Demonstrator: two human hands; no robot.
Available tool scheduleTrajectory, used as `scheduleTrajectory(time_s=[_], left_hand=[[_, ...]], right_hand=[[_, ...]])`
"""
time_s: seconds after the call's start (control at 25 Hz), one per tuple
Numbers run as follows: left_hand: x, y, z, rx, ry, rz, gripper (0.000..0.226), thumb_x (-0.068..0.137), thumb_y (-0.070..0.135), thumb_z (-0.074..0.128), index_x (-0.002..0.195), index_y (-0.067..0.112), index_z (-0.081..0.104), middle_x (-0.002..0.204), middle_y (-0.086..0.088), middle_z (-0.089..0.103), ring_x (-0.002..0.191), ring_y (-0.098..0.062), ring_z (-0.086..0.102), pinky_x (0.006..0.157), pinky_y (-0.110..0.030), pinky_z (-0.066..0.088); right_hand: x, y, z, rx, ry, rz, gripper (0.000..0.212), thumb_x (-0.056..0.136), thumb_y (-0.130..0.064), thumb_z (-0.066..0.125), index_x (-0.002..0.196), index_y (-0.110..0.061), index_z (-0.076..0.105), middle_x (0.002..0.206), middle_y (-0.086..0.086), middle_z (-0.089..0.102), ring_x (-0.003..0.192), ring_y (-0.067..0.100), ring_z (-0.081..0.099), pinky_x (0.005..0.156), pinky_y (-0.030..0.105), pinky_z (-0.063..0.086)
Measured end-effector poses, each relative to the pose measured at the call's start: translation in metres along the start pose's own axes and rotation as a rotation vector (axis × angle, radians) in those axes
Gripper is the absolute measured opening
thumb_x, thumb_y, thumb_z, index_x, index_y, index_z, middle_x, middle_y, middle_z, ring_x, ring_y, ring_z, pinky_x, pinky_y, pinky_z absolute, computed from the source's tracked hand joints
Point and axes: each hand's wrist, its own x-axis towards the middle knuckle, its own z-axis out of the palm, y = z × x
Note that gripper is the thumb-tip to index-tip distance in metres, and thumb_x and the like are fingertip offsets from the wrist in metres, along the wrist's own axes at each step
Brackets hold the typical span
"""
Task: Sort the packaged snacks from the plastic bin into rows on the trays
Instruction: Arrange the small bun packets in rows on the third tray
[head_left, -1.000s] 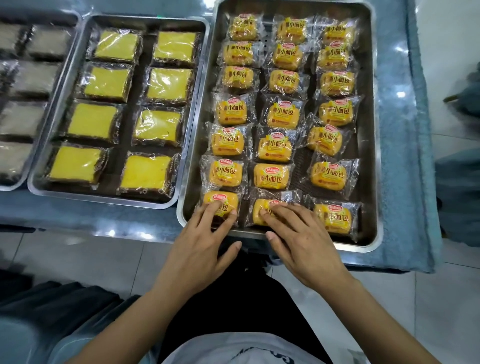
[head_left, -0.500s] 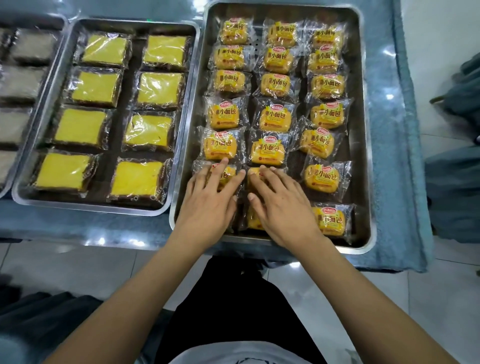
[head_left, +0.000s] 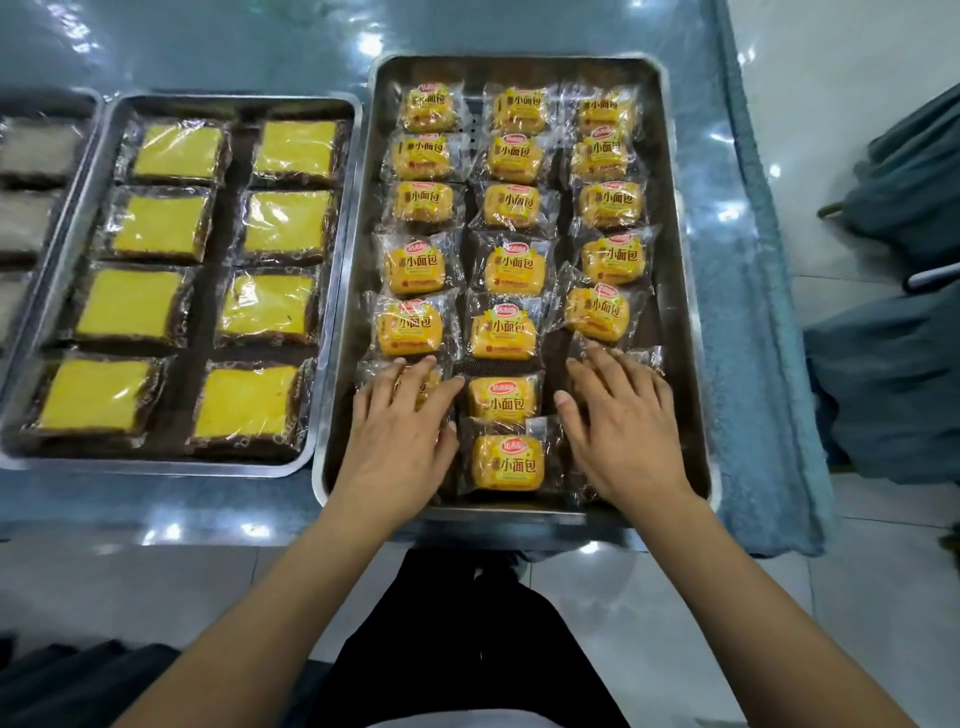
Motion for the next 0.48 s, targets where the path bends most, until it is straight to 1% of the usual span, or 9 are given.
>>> scheduleTrajectory(time_s=[0.12,0.24,0.36,0.48], left_hand=[[0.010,0.008,-0.008,-0.035,0.023,0.025,0.047,0.098,0.033,0.048,0.145,0.031,0.043,0.155,-0.003,0.036,0.145,-0.029,0.023,0.115,-0.053,0.025],[0.027,0.013,-0.019,-0.061,0.055,0.057,0.047,0.097,0.033,0.048,0.144,0.032,0.042,0.152,0.000,0.037,0.143,-0.026,0.026,0.115,-0.051,0.026],[0.056,0.012,-0.033,-0.096,0.076,0.078,0.045,0.097,0.032,0.048,0.142,0.031,0.043,0.151,0.000,0.037,0.141,-0.025,0.028,0.115,-0.050,0.027],[0.092,0.009,-0.046,-0.137,0.071,0.089,0.045,0.097,0.032,0.048,0.142,0.029,0.044,0.151,0.000,0.037,0.139,-0.024,0.030,0.114,-0.049,0.027]], right_hand=[[-0.004,0.002,-0.002,0.012,-0.001,-0.027,0.052,0.103,-0.051,0.028,0.138,-0.025,0.054,0.153,-0.001,0.046,0.142,0.022,0.035,0.116,0.047,0.025],[0.006,0.004,-0.011,0.078,0.074,-0.019,0.048,0.103,-0.049,0.032,0.139,-0.025,0.052,0.151,-0.003,0.047,0.139,0.019,0.037,0.116,0.045,0.027],[0.036,0.000,-0.022,0.123,0.144,-0.009,0.042,0.104,-0.044,0.039,0.140,-0.025,0.051,0.147,-0.003,0.050,0.135,0.018,0.040,0.114,0.041,0.030],[0.076,-0.005,-0.032,0.129,0.157,0.030,0.042,0.104,-0.043,0.042,0.141,-0.026,0.049,0.146,-0.002,0.050,0.134,0.019,0.041,0.113,0.040,0.029]])
